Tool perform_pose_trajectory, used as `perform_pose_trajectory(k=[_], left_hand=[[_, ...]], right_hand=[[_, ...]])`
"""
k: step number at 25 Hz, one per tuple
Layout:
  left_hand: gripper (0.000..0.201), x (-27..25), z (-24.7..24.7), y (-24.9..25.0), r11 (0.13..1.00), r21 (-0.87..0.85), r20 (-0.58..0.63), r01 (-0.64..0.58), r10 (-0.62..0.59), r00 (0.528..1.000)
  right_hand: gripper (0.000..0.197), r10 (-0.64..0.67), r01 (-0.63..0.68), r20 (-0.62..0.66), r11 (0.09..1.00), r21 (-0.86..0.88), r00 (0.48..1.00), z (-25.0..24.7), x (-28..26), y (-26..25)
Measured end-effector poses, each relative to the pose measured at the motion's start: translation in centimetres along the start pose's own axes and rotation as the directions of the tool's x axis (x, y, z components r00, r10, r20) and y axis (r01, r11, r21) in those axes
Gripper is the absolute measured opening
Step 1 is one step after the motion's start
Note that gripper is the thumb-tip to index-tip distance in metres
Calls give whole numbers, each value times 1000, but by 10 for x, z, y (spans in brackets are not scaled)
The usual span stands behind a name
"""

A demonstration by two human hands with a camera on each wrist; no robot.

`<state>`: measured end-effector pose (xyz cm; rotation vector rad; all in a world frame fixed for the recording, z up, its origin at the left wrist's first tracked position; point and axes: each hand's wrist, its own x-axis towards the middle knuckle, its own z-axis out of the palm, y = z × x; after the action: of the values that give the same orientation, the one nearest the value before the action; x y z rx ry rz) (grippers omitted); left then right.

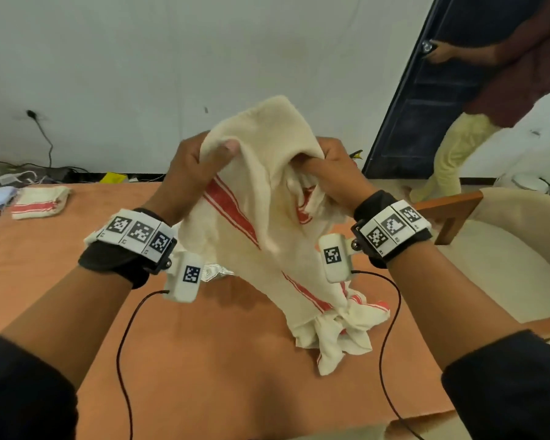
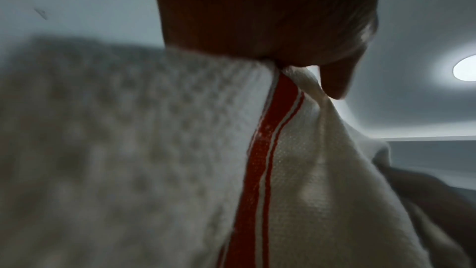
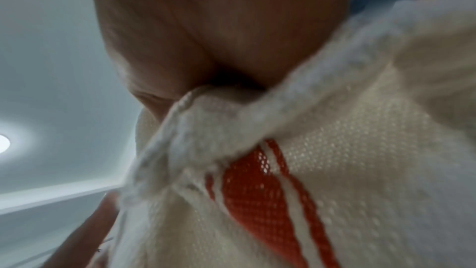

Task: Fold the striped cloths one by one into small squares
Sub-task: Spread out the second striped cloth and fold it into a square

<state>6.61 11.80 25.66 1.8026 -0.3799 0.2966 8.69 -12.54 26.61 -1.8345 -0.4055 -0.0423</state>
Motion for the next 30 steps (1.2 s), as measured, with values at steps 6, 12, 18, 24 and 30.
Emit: perform_pose_trajectory(k=[6,12,18,24,30], left_hand=[[43,-63,-87,-4,967,236,273,95,-159,949],[18,-112,-242,-14,896,410,-48,172,-167,985],[23,-118,-390,-39,719,658,-206,223,-112,972],[33,-103,-462,-58,551,795,-241,254,-98,966],[26,-128,-483,-72,499,856,-218,132,118,969]], right_hand=[[8,-180,139,183,966,216,967,104,24,-65],[11,-253,171,264,939,298,931,227,35,-117],[12,-215,193,222,974,118,951,349,71,-131],[23,-172,186,119,975,-125,978,424,125,-118],[14,-317,343,138,904,-256,938,436,119,-124]])
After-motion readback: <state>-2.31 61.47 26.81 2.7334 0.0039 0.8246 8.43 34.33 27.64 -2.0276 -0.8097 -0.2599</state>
